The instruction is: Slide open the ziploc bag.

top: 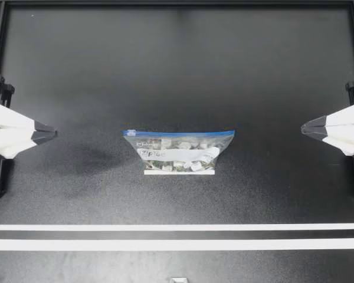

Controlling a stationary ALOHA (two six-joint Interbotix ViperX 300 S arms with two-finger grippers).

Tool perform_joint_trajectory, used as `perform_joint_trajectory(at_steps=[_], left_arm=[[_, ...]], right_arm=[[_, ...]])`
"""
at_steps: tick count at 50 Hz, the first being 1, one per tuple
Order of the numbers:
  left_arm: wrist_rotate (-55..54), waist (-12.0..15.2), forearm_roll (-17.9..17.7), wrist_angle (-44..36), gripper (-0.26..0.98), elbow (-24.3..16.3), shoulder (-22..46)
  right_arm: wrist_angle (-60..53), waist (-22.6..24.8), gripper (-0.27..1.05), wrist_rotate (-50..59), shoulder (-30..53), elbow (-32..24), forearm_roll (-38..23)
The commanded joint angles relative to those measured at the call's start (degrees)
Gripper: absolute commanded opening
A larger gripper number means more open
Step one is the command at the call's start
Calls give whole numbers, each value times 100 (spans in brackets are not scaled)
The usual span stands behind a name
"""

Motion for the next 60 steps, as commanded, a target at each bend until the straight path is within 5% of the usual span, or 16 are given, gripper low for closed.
perform_joint_trajectory(at_steps=[1,16,28,38,50,60], left_arm=[[-53,0,-44,0,-13,-114,88],[-44,53,-211,-53,-16,26,580],[-62,492,-439,-185,-16,141,1784],[-26,536,-633,-563,-13,149,2575],[-44,536,-642,-782,17,97,3067],[-53,536,-738,-1213,48,132,3331]], right_arm=[[-35,-35,-15,0,26,-53,-18],[-413,-62,-16,9,167,-97,-9],[-1248,-431,-16,-35,1178,-510,-9],[-1257,-650,-16,-62,2039,-1037,-9],[-1248,-861,-8,-79,3041,-1679,-35],[-1239,-949,16,-79,3867,-2329,-211]])
